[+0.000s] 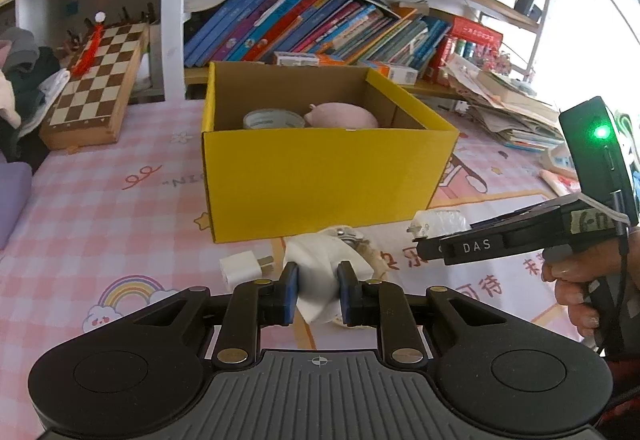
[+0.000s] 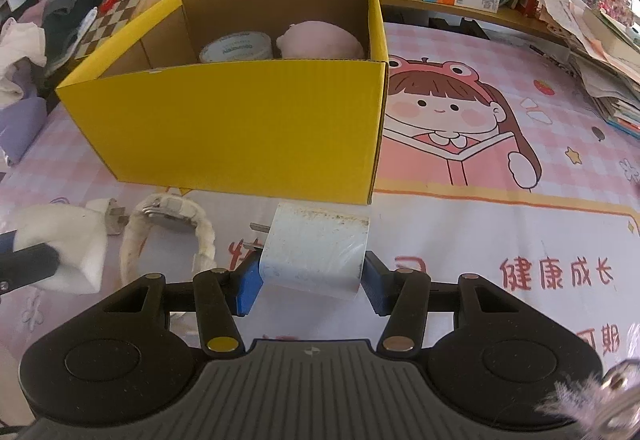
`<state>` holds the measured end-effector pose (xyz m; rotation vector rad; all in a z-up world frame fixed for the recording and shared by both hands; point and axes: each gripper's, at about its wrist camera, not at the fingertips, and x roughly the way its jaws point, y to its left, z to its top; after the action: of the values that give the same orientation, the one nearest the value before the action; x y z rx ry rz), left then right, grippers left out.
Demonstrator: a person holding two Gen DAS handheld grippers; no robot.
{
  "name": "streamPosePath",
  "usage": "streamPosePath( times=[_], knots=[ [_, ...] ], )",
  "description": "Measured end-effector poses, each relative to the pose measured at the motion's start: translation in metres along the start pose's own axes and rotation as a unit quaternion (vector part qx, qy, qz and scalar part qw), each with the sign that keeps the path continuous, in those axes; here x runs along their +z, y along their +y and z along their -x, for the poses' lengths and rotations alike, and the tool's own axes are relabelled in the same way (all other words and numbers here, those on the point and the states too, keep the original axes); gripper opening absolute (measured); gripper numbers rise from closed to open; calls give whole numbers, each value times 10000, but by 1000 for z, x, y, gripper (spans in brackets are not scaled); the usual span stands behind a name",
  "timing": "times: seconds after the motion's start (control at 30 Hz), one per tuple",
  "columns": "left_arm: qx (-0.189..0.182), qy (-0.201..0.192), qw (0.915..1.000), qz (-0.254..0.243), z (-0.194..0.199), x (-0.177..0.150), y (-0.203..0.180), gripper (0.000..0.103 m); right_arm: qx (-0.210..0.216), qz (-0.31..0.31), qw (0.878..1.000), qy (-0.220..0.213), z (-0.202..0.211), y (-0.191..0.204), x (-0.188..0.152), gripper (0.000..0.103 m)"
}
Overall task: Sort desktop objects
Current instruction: 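Lift the cloth with the left tool while the right tool lifts the charger over the box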
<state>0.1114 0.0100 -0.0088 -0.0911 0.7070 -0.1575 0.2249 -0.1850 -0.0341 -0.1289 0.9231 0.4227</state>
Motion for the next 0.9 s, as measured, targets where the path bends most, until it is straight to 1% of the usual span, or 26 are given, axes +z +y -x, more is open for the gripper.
streamPosePath(
  times=[0.23, 0.43, 0.57, 0.73, 0.83, 0.9],
  knots=[
    [-145, -138, 9998, -57, 13, 2, 0, 18, 14, -3, 10000, -87, 21, 3, -9, 50],
    [-273, -398, 9988, -121, 26, 14, 1, 18, 32, 28, 9989, -464, 48, 8, -5, 50],
    [-293, -685, 9969, -245, 35, 30, 2, 18, 92, 149, 9963, -840, 66, 12, 10, 50],
    [-225, -1006, 9938, -426, 40, 53, 5, 18, 201, 401, 9915, -1222, 80, 16, 41, 50],
    [-144, -1137, 9919, -542, 38, 68, 5, 18, 266, 585, 9881, -1396, 84, 17, 60, 50],
    [-92, -1127, 9919, -574, 31, 76, 6, 18, 309, 725, 9861, -1461, 83, 18, 74, 50]
  ],
)
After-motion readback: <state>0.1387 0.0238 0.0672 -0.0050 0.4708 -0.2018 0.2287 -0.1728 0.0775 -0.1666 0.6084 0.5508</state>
